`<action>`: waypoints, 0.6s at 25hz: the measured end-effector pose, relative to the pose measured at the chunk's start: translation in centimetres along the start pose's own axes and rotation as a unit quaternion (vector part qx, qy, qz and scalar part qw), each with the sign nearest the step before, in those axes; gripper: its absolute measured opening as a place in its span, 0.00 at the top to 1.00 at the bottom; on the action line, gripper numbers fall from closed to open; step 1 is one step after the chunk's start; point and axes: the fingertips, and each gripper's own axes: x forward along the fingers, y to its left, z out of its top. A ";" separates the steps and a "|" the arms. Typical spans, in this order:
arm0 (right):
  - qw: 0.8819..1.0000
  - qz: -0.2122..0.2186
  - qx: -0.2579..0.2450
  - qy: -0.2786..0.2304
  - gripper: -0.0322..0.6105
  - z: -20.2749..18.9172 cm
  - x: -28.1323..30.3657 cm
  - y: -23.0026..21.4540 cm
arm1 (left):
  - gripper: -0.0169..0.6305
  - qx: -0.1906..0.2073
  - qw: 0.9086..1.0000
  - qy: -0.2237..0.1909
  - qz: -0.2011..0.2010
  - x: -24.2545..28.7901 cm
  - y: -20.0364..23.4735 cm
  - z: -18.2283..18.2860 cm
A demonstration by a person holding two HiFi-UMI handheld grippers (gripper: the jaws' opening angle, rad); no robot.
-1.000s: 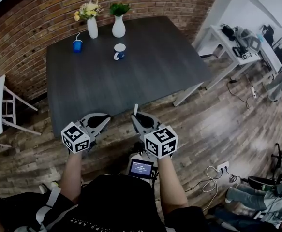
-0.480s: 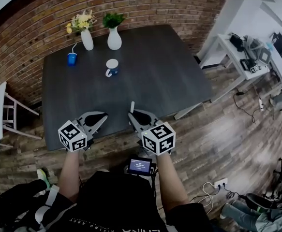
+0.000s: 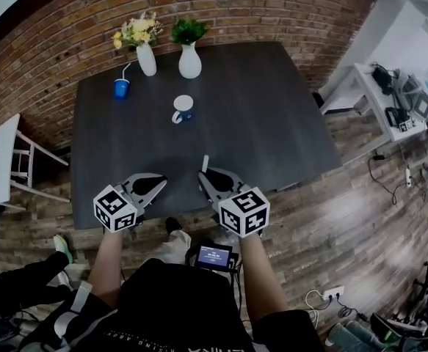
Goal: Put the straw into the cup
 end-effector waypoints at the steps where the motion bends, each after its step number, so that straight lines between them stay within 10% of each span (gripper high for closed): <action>1: 1.000 0.000 0.001 0.001 0.88 0.1 0.6 -0.2 | 0.97 -0.004 1.000 -0.001 -0.001 0.1 0.7 -0.1; 15: 0.999 -0.027 0.021 -0.007 0.88 5.6 9.7 -5.0 | 0.97 -0.009 0.999 -0.038 -0.021 2.4 12.5 3.4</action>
